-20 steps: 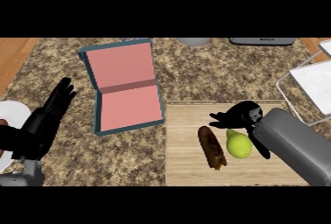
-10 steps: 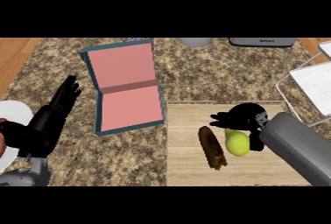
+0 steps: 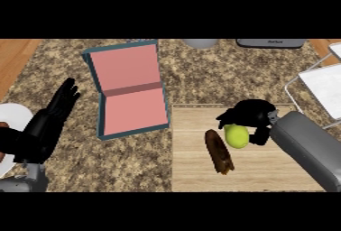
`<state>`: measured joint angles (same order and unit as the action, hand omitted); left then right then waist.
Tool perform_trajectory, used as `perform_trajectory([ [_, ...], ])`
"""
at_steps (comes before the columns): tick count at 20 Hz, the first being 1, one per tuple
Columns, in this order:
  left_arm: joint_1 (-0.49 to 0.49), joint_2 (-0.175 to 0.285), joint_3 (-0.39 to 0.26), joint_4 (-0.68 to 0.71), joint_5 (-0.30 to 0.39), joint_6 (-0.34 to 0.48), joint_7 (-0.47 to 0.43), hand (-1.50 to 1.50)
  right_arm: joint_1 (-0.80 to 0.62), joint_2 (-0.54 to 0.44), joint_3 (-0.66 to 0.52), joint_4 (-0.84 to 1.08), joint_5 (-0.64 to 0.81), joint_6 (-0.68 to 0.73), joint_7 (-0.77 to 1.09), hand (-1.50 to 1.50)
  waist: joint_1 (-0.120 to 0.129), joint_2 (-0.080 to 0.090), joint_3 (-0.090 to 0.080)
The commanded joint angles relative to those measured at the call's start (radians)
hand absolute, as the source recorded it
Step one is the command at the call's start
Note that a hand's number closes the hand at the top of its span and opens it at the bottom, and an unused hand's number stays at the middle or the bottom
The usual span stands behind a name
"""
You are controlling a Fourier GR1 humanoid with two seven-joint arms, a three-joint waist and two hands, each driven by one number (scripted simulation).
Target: Pick the pear from the tray and place it in the tiered shelf
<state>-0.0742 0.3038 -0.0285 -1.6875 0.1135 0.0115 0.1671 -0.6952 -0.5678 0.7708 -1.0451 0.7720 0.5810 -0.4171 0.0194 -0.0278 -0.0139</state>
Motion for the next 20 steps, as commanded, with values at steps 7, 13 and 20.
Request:
perform_trajectory([
  [7, 0.054, 0.013, 0.058, 0.032, -0.006, 0.022, -0.005, 0.0, 0.088, 0.035, -0.383, -0.028, -0.198, -0.153, 0.201, 1.5, -0.114, -0.007, 0.014],
  [13, 0.122, 0.02, 0.107, 0.025, -0.004, 0.052, -0.008, 0.0, 0.24, -0.038, -0.649, -0.156, -0.317, -0.43, 0.228, 1.5, -0.229, -0.042, 0.015],
  [20, 0.151, 0.019, 0.096, -0.031, -0.006, 0.039, -0.023, 0.0, 0.447, -0.088, -0.837, -0.501, -0.428, -0.531, 0.308, 1.5, -0.171, -0.017, 0.012],
])
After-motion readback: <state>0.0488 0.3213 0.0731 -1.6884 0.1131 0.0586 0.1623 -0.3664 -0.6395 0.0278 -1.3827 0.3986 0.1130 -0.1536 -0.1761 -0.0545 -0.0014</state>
